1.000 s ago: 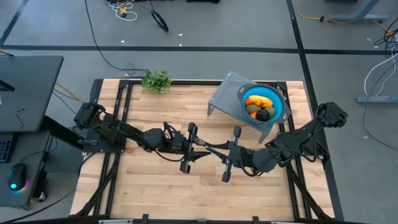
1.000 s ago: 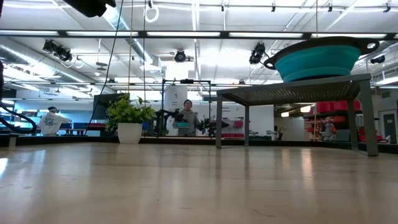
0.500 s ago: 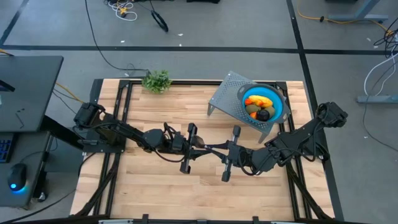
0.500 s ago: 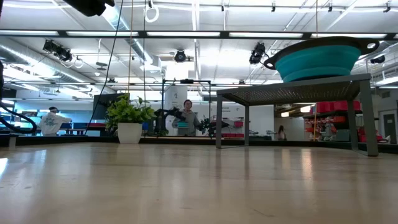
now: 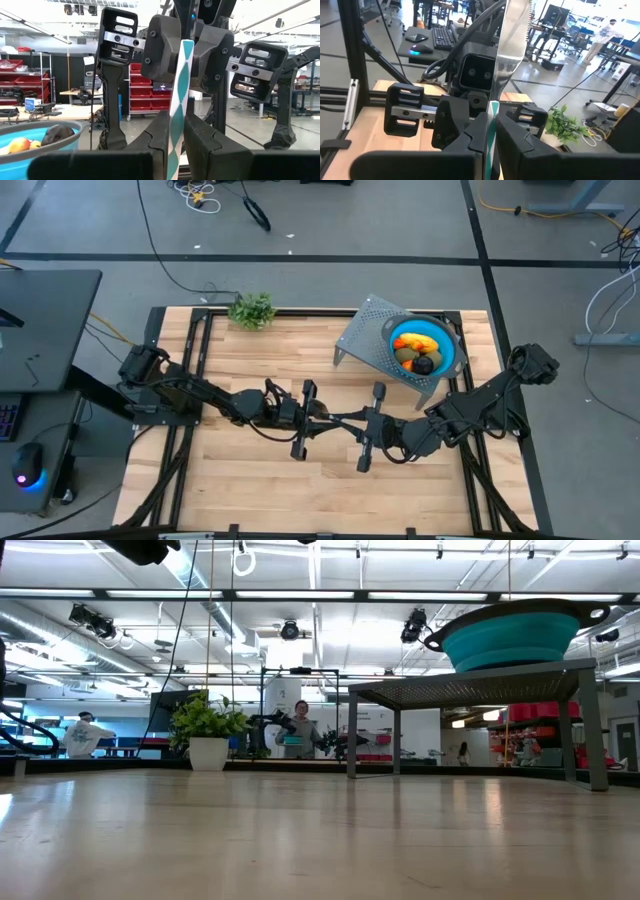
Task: Pick & Place Fruit
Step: Put the knife on the shelf
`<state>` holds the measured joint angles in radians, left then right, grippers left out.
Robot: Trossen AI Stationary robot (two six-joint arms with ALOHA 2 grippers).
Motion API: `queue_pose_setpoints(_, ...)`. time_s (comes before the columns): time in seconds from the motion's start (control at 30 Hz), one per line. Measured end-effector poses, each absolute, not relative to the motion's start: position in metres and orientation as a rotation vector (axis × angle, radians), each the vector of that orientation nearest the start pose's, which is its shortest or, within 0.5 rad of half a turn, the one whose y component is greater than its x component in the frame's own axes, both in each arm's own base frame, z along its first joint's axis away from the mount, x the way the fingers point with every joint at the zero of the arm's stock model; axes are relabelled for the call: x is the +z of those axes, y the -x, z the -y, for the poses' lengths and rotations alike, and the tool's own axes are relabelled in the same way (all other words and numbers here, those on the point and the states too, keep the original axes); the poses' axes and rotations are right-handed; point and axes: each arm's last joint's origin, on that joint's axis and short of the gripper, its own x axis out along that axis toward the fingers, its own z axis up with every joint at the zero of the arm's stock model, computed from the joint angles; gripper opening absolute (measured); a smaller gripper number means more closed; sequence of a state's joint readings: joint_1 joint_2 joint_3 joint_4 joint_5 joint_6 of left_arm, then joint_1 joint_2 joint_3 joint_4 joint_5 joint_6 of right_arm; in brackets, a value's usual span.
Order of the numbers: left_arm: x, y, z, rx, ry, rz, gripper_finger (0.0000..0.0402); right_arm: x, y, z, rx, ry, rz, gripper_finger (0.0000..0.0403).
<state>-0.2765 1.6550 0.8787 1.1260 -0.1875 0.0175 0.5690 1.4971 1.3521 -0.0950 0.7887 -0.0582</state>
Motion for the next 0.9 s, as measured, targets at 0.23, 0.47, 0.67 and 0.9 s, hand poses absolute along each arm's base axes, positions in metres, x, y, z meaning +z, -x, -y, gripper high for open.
queue_pose_setpoints(0.23, 0.2687, -0.3382, 0.0906, -0.087, 0.066, 0.32, 0.0042, 0.3682, -0.2931, -0.1675, -0.197, 0.221, -0.207, 0.0033)
queue_pose_setpoints(0.47, 0.2678, -0.3385, 0.0908, -0.091, 0.067, 0.31, 0.0042, 0.3674, -0.2913, -0.1702, -0.188, 0.231, -0.213, 0.0054)
queue_pose_setpoints(0.67, 0.2675, -0.3387, 0.0907, -0.091, 0.073, 0.307, 0.0042, 0.3672, -0.2912, -0.1702, -0.187, 0.233, -0.216, 0.0074)
queue_pose_setpoints(0.9, 0.2673, -0.3388, 0.0904, -0.088, 0.072, 0.304, 0.0043, 0.3673, -0.2911, -0.1701, -0.193, 0.24, -0.215, 0.0076)
